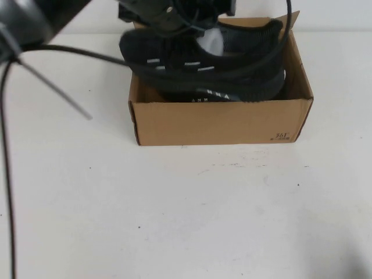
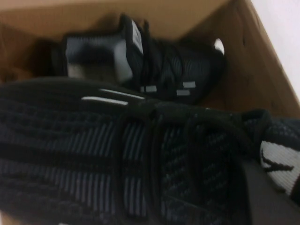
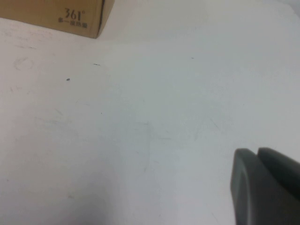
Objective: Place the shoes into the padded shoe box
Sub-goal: Place the shoe in the shoe box
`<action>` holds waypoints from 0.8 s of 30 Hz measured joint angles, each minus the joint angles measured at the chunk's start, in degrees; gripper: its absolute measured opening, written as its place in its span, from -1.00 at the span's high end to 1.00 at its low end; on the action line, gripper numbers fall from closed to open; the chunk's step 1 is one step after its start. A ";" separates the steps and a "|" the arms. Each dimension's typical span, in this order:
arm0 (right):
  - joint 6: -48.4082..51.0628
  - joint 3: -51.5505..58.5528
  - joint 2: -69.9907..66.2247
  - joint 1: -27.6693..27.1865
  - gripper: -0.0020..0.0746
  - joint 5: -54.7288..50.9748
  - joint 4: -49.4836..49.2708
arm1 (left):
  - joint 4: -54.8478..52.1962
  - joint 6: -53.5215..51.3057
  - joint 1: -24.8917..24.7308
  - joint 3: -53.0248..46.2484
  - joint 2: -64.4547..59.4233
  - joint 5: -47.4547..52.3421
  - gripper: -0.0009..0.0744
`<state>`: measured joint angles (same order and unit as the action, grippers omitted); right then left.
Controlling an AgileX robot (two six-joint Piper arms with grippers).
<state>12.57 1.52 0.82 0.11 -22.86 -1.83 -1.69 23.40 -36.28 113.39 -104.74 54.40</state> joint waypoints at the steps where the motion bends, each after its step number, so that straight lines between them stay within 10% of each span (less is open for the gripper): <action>1: 0.00 0.00 0.00 0.00 0.97 0.00 0.00 | -0.26 0.42 0.00 1.48 -1.45 0.00 0.94; 24: 0.00 0.00 0.00 0.00 0.97 0.00 0.00 | -2.47 5.45 -0.13 24.36 -22.70 3.95 0.94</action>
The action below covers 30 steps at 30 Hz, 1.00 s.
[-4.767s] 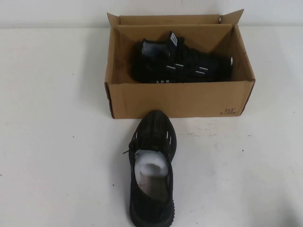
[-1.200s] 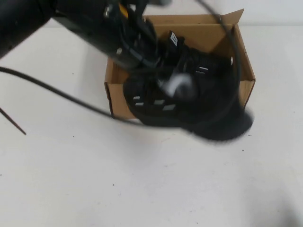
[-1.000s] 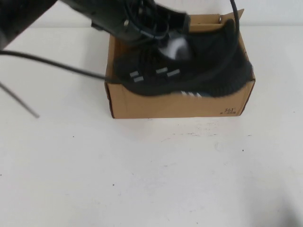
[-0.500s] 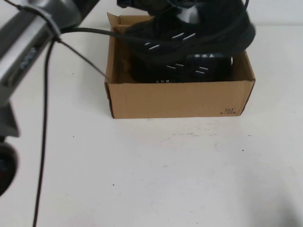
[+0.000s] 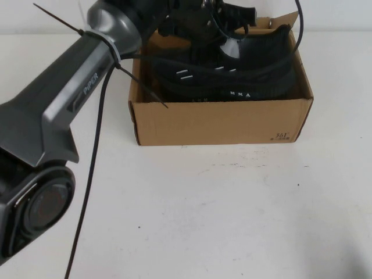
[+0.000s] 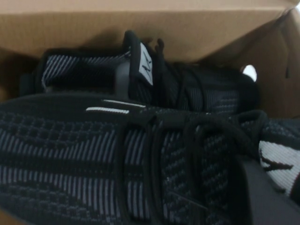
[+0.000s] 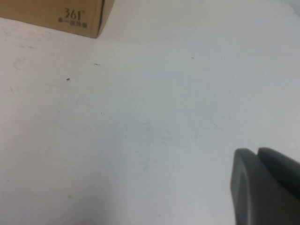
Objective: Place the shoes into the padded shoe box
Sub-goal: Place the shoe in the shoe box
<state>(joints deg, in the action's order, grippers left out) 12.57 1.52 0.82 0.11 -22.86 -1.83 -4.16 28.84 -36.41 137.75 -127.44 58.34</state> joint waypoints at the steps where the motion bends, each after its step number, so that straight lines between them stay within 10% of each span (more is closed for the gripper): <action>1: 0.00 0.00 0.00 0.00 0.97 0.00 0.00 | -0.09 0.03 0.00 0.00 -0.13 0.00 0.94; 30: 0.00 0.00 0.00 0.00 0.97 0.00 0.00 | -0.86 0.15 -3.39 0.26 -2.50 5.29 0.94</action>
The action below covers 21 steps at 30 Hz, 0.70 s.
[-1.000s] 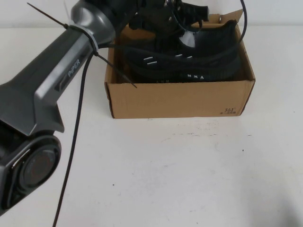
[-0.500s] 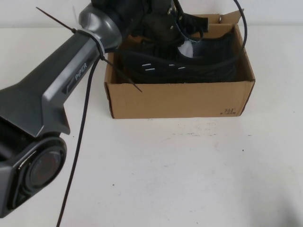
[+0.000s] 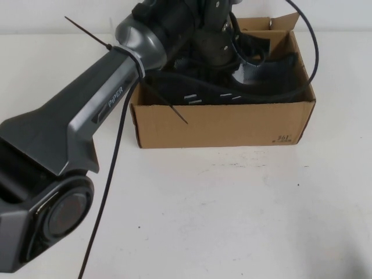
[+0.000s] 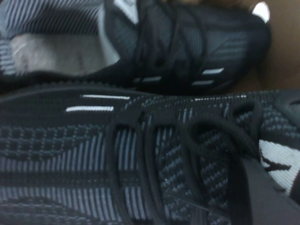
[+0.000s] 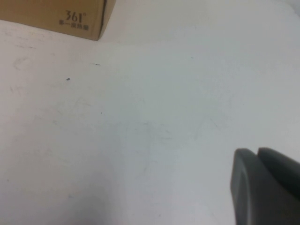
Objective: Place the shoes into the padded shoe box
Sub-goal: Place the shoe in the shoe box
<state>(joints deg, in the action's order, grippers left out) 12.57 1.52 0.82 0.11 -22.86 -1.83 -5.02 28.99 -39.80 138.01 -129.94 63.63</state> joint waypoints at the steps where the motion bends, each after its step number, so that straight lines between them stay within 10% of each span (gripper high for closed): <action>1: 0.00 0.00 0.00 0.00 0.97 0.00 0.00 | -0.11 -0.12 0.00 0.32 0.00 1.15 0.94; 21: 0.00 0.00 0.00 0.00 0.97 0.00 0.00 | -1.12 -2.86 0.10 3.27 -6.53 3.59 0.94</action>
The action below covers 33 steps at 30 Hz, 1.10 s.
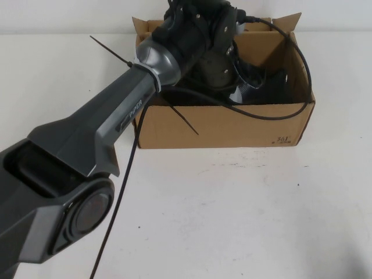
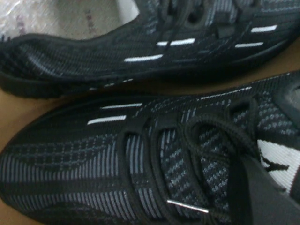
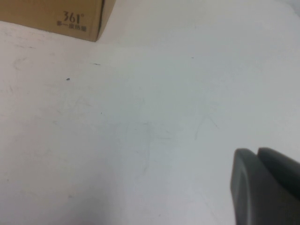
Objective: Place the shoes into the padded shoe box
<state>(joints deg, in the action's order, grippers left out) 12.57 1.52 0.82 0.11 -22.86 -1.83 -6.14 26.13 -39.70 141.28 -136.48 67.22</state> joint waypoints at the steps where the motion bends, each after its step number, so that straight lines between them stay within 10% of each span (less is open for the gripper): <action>1: 0.00 0.00 0.00 0.00 0.97 0.00 0.00 | 0.00 -0.57 0.00 0.00 -0.09 -0.09 0.94; 10: 0.00 0.00 0.00 0.00 0.97 0.00 0.00 | 1.70 -8.68 0.00 0.00 -0.09 -1.00 0.88; 18: 0.00 0.00 0.00 0.00 0.97 0.00 0.00 | 4.71 -13.18 0.00 0.13 1.57 -1.66 -0.17; 23: 0.00 0.00 0.00 0.00 0.97 0.00 0.00 | 4.12 -13.04 0.00 0.46 5.35 -0.85 -0.37; 27: 0.00 0.00 0.00 0.00 0.97 0.00 0.00 | 1.97 -13.04 0.00 0.46 8.93 2.62 -0.11; 33: 0.00 0.00 0.00 0.00 0.97 0.00 0.00 | -2.37 -13.04 0.00 -0.25 13.48 4.67 0.82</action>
<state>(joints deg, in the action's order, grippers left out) 12.57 1.52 0.82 0.11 -22.86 -1.83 -8.51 13.09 -39.70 141.03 -123.00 71.89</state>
